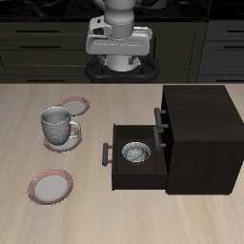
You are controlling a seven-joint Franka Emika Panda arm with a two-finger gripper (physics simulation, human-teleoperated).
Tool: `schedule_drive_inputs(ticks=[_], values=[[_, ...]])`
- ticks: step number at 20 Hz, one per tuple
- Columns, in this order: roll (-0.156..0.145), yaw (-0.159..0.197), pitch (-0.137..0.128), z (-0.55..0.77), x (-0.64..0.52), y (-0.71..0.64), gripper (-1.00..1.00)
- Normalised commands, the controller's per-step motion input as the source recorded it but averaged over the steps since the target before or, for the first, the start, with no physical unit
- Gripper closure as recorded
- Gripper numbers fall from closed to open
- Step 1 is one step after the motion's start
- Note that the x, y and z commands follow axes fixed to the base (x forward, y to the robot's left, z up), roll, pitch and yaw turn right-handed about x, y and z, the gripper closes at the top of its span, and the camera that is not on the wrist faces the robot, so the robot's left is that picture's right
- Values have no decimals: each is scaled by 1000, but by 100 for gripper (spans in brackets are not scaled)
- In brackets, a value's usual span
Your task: Place the porcelain mug that is on the plate onto the farthest plate relative to the robot
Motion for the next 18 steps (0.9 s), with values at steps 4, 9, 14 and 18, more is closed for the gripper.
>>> schedule_drive_inputs(ticks=[4,9,14,18], values=[[7,10,23,-2,132,-187,-100],[4,22,-18,44,196,-254,-100],[-26,-9,8,23,222,-312,-100],[-29,17,-4,-24,166,-305,-100]])
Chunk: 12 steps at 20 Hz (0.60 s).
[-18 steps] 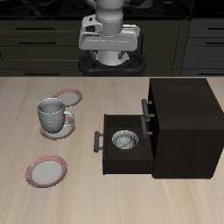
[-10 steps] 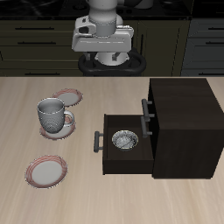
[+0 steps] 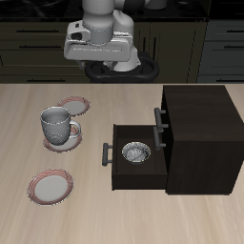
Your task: Place the porcelain mug that is on the plate onto the farthest plate relative to the robot
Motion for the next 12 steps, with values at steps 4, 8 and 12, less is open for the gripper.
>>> schedule_drive_inputs(ticks=[4,8,12], values=[[-10,26,-16,-72,95,-460,-100],[-9,-43,-35,-17,86,-477,-100],[11,41,-3,-56,91,-465,-100]])
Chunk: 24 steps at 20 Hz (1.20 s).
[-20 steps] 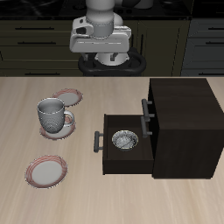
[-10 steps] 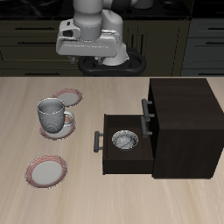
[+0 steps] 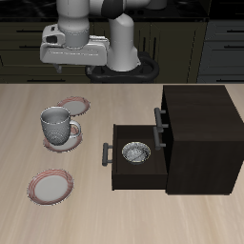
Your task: Place the porcelain mug that is on the plate onto the farthest plate relative to the robot
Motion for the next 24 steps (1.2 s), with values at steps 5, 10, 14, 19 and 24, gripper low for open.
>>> schedule_drive_inputs(ticks=[5,10,14,19,24], values=[[-4,12,-4,-11,57,-410,-100],[31,36,-12,-48,95,-454,-100],[-57,-13,23,-37,96,-546,-100],[24,-13,-20,126,93,-417,-100],[-41,3,-24,20,73,-292,-100]])
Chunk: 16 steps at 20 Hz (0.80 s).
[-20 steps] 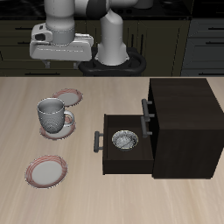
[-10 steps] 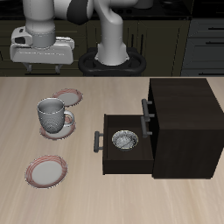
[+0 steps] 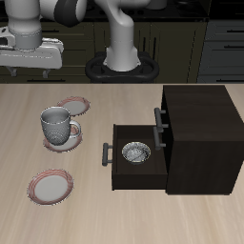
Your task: Place the porcelain mug that is on the plate onto the farthest plate relative to the robot
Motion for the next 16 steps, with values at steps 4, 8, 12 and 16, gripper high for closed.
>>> schedule_drive_inputs(ticks=[4,8,12,16], values=[[9,-6,-117,107,80,-118,-100],[39,-15,-84,-140,39,204,-100],[-29,61,-49,-241,91,156,-100],[-1,-34,-56,-161,84,25,-100]])
